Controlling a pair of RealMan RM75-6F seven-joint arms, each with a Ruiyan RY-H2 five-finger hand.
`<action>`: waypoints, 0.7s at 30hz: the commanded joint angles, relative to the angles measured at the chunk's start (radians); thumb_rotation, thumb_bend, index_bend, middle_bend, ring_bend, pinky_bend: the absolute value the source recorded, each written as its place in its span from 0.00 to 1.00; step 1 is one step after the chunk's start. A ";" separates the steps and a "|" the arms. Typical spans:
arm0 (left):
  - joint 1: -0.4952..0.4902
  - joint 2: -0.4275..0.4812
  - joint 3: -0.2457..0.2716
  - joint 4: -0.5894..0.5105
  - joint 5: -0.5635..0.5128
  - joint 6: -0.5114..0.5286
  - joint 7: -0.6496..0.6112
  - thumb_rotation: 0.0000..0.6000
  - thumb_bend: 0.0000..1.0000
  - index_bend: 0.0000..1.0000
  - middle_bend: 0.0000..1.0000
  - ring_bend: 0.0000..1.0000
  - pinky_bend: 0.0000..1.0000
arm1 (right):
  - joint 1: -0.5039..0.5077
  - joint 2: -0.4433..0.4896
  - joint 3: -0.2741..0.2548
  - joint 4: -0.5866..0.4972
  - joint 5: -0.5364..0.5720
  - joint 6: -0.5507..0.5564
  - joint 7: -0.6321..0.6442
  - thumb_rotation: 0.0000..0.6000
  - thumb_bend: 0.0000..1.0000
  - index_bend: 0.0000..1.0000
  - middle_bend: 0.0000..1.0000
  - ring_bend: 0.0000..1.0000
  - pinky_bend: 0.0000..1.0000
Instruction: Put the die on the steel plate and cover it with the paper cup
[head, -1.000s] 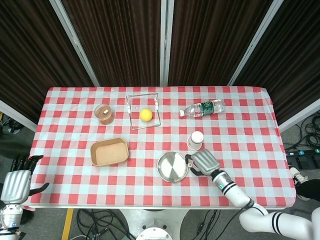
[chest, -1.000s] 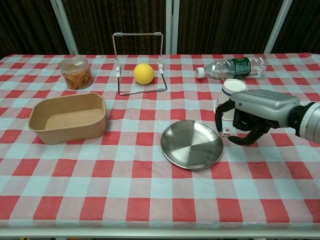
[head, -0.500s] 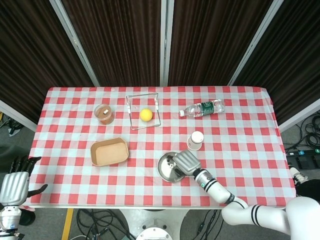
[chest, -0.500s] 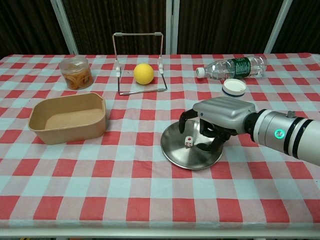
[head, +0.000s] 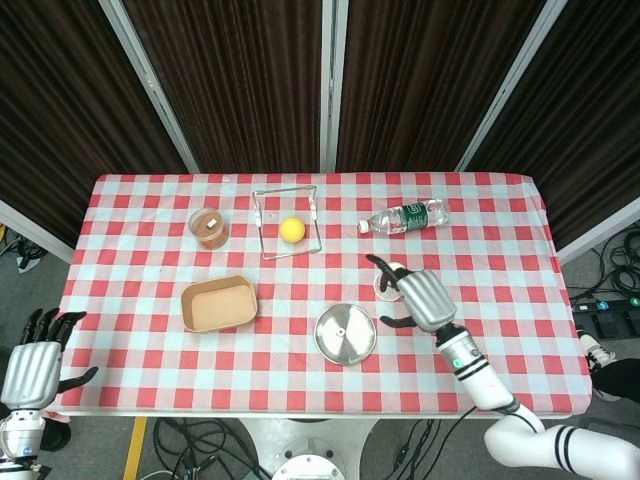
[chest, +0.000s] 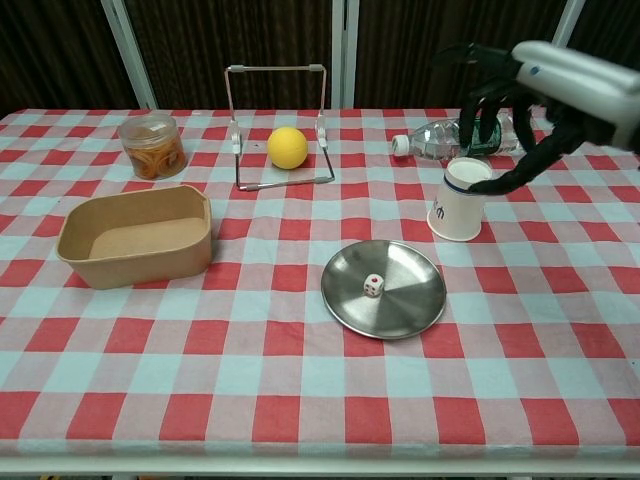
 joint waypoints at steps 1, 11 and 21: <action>-0.001 0.000 0.001 -0.004 0.005 0.001 0.004 1.00 0.05 0.17 0.19 0.09 0.00 | -0.033 0.080 0.040 0.003 0.098 -0.043 0.118 1.00 0.03 0.11 0.23 0.08 0.20; -0.006 0.009 -0.001 -0.026 0.002 -0.004 0.027 1.00 0.05 0.17 0.19 0.09 0.00 | 0.019 -0.014 0.037 0.229 0.223 -0.312 0.347 1.00 0.08 0.11 0.16 0.00 0.08; -0.006 0.014 0.000 -0.037 -0.005 -0.009 0.037 1.00 0.05 0.17 0.19 0.09 0.00 | 0.078 -0.156 0.067 0.429 0.193 -0.399 0.517 1.00 0.11 0.13 0.16 0.00 0.08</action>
